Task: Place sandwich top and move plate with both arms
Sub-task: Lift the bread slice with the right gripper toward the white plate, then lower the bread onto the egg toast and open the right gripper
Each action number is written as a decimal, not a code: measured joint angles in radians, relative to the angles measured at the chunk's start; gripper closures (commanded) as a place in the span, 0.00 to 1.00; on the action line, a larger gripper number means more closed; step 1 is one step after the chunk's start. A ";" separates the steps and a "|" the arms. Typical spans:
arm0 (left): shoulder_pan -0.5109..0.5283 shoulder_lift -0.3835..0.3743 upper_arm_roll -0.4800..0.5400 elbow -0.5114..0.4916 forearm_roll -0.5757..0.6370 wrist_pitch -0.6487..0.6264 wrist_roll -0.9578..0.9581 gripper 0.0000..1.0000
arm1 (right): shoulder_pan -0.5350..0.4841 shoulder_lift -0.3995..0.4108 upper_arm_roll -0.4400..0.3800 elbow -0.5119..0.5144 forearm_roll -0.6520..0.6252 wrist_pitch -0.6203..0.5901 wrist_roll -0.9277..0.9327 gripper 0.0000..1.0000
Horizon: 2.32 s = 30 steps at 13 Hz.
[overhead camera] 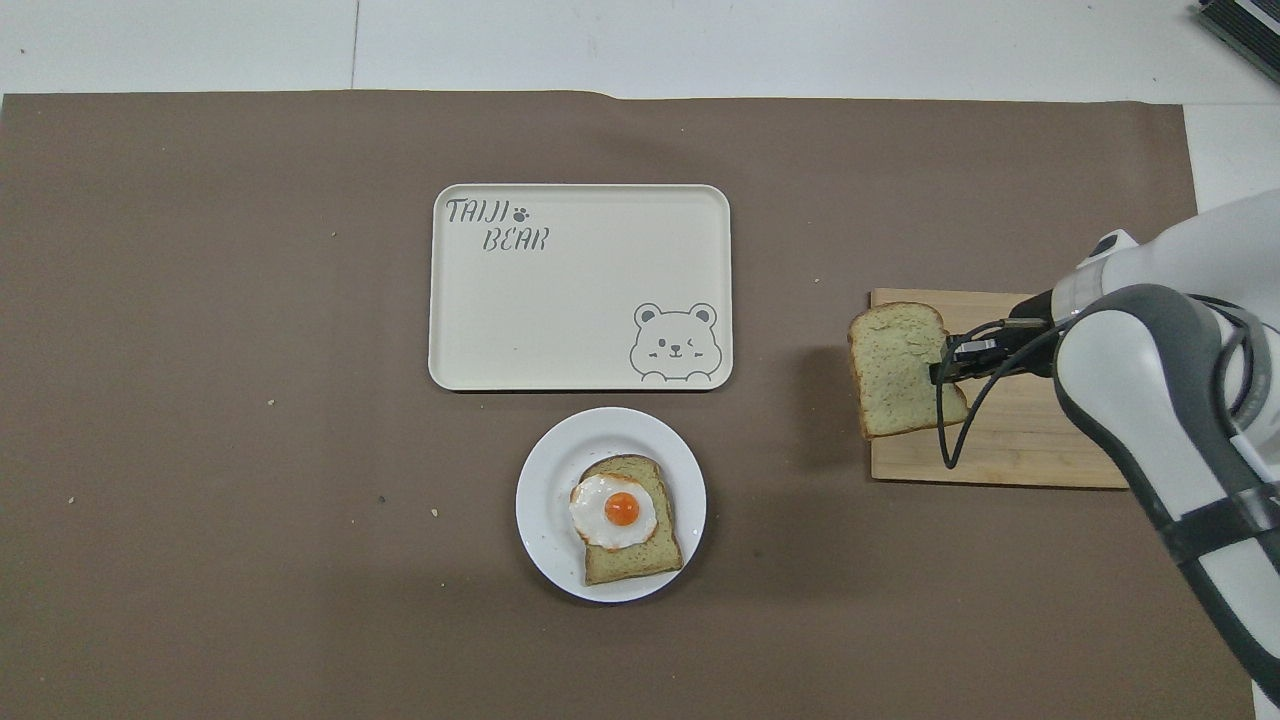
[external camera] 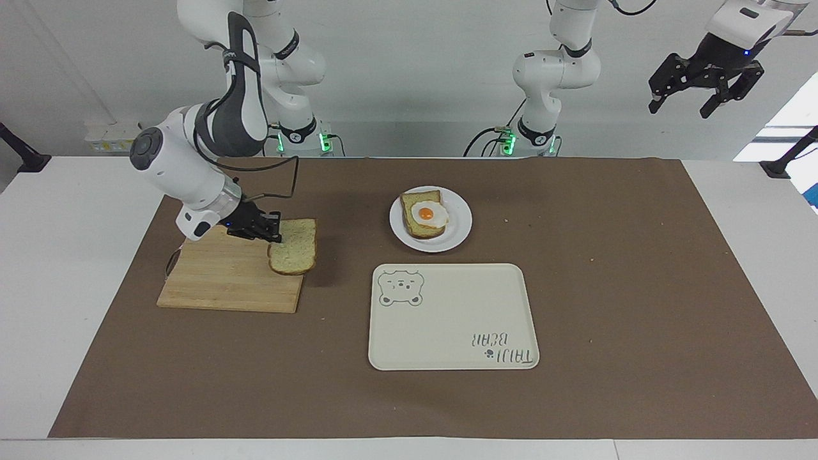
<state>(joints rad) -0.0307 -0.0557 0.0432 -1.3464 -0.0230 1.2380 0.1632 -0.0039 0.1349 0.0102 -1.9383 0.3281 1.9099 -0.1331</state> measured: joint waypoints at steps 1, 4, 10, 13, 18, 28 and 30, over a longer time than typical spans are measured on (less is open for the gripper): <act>0.000 0.000 0.000 0.000 0.000 0.000 0.000 0.00 | 0.027 -0.001 0.001 0.000 0.001 -0.002 0.037 1.00; 0.000 0.000 0.000 0.000 0.000 0.000 0.000 0.00 | 0.115 -0.004 0.005 0.000 0.002 -0.003 0.142 1.00; 0.000 0.000 0.000 0.000 0.000 0.000 0.000 0.00 | 0.279 -0.016 0.008 0.000 0.002 -0.001 0.293 1.00; 0.000 0.000 0.000 0.000 0.000 0.000 0.000 0.00 | 0.335 -0.025 0.007 0.000 0.002 0.001 0.301 1.00; 0.000 0.000 0.000 0.000 0.000 0.000 0.000 0.00 | 0.506 -0.033 0.009 -0.023 0.003 0.106 0.454 1.00; 0.000 0.000 0.000 0.000 0.000 0.000 0.000 0.00 | 0.620 -0.001 0.009 -0.133 0.003 0.225 0.573 1.00; 0.000 0.000 0.000 0.000 0.000 0.000 0.000 0.00 | 0.637 0.023 0.009 -0.136 0.003 0.248 0.581 1.00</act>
<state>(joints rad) -0.0307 -0.0557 0.0432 -1.3464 -0.0229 1.2379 0.1632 0.6330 0.1578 0.0191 -2.0747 0.3315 2.1582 0.4483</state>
